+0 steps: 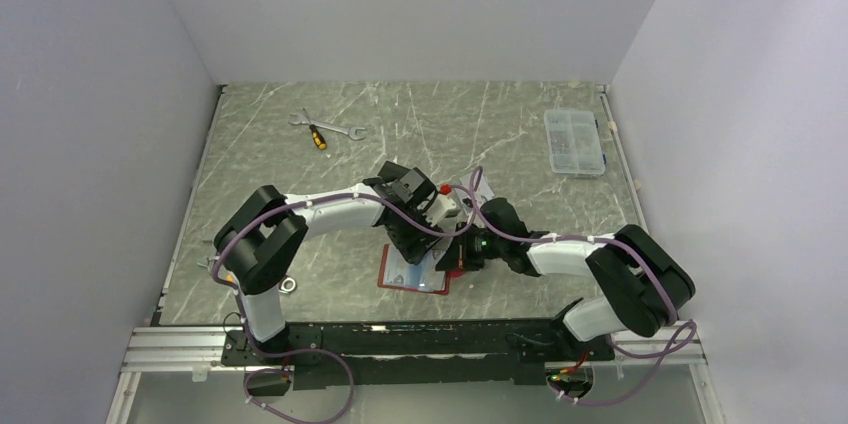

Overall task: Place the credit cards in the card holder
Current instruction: Turn over the card holder at the center of the board.

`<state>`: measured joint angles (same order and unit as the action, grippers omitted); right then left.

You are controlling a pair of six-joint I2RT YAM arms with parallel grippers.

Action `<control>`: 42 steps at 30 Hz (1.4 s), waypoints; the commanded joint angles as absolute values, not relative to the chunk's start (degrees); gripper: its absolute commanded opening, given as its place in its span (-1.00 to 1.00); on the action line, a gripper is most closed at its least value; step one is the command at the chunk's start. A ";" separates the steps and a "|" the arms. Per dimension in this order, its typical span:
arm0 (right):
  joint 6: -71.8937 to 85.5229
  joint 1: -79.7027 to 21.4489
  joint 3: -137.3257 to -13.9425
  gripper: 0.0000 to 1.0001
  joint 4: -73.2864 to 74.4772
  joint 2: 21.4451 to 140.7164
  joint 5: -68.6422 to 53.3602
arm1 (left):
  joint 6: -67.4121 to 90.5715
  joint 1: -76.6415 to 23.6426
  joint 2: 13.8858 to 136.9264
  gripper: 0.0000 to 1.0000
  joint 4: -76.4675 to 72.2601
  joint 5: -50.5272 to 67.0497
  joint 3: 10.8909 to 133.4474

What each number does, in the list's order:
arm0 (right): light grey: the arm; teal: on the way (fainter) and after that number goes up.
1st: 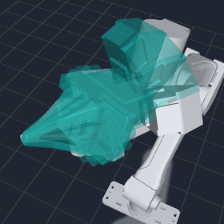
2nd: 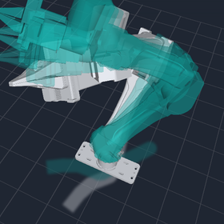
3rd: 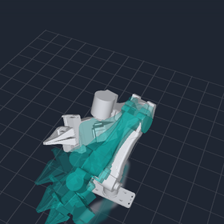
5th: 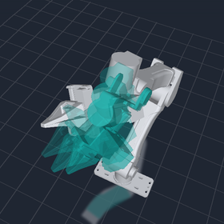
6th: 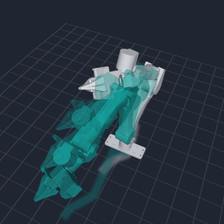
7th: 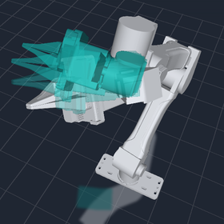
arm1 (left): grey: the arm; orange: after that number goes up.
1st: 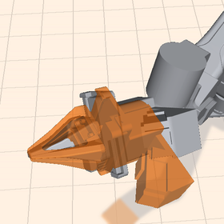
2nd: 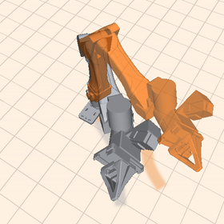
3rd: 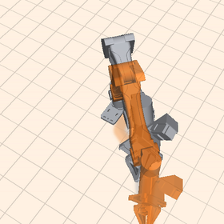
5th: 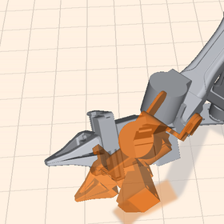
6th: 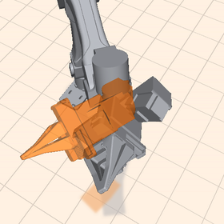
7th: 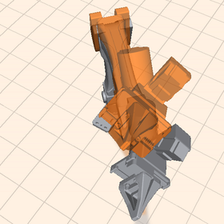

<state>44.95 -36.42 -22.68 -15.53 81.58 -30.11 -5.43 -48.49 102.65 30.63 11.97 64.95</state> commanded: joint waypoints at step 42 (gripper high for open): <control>45.94 -33.40 -21.04 -1.00 -20.19 80.33 -31.50 | -7.38 -44.02 95.13 0.46 33.90 20.27 65.37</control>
<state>46.57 -33.50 -18.46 -18.55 79.07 -32.10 -6.61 -46.35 99.15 32.88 14.92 64.58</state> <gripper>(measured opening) 0.008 0.713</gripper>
